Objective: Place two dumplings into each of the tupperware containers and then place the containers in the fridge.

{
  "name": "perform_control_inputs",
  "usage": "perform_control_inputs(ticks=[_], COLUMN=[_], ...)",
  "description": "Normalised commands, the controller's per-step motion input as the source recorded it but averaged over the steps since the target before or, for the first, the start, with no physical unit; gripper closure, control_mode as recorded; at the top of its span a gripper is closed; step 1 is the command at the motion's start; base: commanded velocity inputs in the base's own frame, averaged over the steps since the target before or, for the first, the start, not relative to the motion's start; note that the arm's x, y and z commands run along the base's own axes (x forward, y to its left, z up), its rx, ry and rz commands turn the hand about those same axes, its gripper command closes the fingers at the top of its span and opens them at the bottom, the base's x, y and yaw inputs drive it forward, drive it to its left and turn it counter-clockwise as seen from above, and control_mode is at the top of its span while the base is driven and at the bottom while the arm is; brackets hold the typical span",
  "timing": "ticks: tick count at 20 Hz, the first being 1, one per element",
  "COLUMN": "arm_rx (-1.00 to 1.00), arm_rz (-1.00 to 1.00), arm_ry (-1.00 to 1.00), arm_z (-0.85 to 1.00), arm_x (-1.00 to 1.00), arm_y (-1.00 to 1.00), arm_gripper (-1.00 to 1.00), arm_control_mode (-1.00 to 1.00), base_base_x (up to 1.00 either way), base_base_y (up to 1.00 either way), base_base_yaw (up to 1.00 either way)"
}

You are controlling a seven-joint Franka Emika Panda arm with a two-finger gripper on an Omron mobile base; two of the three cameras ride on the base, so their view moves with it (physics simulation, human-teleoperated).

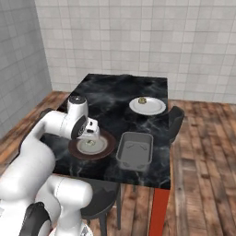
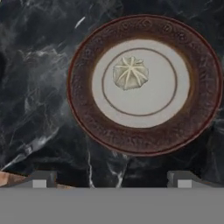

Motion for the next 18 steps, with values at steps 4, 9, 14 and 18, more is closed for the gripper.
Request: perform_control_inputs(ticks=[4, 9, 14, 18], arm_rx=[0.01, 0.0, 0.0, 0.0], arm_rz=[0.12, 0.01, 0.0, 0.0], arm_ry=[0.0, 0.0, 0.15, 0.24], arm_z=[-0.6, -0.26, 0.0, 0.0], arm_x=[0.51, 0.6, 0.47, 0.32], arm_y=[0.0, 0.0, -0.01, 0.0], arm_gripper=[-1.0, -1.0, -1.0, -1.0], arm_control_mode=[-1.0, -1.0, -1.0, -1.0], base_base_x=[0.0, 0.0, 0.0, 0.0], base_base_y=[0.0, 0.0, 0.0, 0.0], base_base_yaw=[0.0, 0.0, 0.0, 0.0])
